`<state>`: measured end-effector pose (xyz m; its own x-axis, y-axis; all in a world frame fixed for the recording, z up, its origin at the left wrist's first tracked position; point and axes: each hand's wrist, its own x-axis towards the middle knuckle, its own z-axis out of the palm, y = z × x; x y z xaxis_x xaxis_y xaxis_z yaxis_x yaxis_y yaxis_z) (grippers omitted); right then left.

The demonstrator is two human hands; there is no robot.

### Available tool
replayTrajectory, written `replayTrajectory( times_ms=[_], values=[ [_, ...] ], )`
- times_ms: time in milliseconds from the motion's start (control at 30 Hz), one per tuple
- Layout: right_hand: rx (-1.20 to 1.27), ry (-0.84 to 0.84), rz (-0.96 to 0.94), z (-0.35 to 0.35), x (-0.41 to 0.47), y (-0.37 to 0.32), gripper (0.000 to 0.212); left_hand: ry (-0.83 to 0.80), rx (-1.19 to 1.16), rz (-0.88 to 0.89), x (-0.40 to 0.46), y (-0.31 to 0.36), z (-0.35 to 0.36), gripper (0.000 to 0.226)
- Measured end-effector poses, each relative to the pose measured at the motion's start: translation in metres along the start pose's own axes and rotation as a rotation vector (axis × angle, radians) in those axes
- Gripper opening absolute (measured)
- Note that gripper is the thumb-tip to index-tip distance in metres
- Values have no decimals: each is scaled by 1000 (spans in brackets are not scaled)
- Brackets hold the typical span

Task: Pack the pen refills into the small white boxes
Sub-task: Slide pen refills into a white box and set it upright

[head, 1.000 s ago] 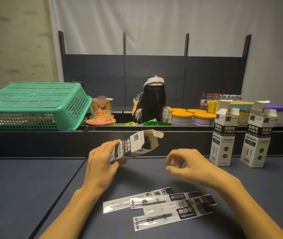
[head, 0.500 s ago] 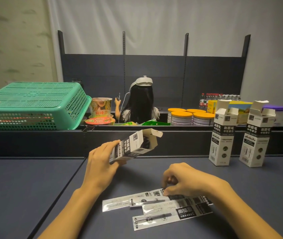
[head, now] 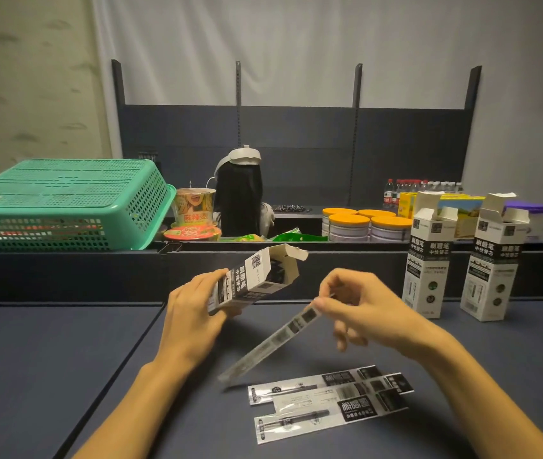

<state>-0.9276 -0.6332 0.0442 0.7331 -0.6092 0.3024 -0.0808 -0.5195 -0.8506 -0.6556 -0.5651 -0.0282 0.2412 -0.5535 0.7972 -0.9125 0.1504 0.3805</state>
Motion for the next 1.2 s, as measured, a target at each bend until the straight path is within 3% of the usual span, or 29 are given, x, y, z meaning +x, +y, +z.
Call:
replayTrajectory(
  times_ms=[167, 400, 767, 1200],
  values=[
    [385, 125, -74, -5, -4, -16, 18, 9, -23, -17, -1, -3, 0, 62],
    [704, 305, -184, -26, -13, -30, 6, 28, -45, -38, -1, 1, -2, 62],
    [696, 380, -256, -33, -11, -25, 6, 15, -40, -13, 0, 3, -3, 63],
    [656, 289, -283, -17, -9, -25, 11, 8, -33, -9, 0, 1, -1, 64]
  ],
)
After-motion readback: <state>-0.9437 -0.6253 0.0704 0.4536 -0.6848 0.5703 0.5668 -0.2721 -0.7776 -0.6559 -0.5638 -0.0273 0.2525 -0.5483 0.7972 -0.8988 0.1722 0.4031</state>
